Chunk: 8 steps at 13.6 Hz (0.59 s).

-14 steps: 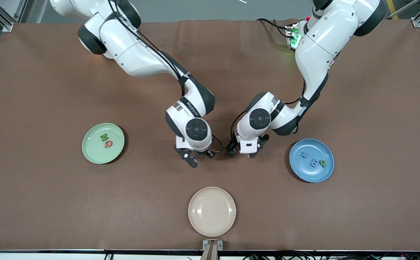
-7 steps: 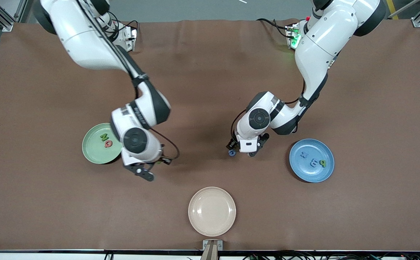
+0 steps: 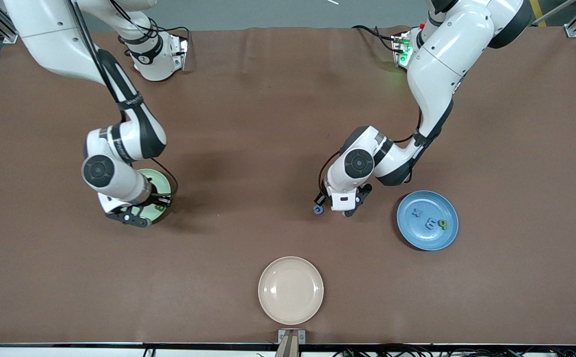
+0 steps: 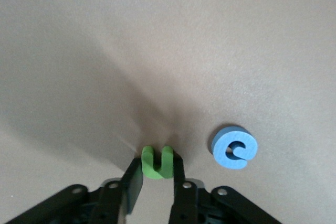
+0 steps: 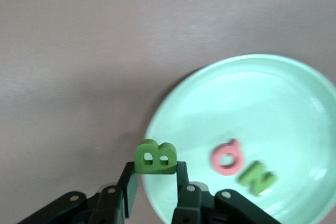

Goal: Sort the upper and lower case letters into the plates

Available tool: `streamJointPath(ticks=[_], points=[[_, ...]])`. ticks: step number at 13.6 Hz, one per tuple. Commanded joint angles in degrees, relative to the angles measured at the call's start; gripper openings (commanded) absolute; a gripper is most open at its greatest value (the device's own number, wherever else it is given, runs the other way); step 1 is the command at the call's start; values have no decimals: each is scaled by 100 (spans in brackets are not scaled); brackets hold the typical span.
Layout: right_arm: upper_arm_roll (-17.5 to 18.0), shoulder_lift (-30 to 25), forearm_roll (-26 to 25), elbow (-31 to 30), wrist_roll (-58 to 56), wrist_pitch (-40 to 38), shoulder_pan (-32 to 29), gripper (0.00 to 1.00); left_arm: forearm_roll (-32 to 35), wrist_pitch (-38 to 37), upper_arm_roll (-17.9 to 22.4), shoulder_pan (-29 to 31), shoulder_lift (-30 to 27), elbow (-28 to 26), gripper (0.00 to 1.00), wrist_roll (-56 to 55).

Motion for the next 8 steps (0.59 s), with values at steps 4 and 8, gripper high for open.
streamJointPath(ticks=[4,8], points=[[116,-375,-94,-669,-745,108,-691,1,29,-941,83,489,-778,108,0,534],[108,-278,-112,-511,-966,214,-912,18,37,-1699,83,1367,-1166,91,1,2009]])
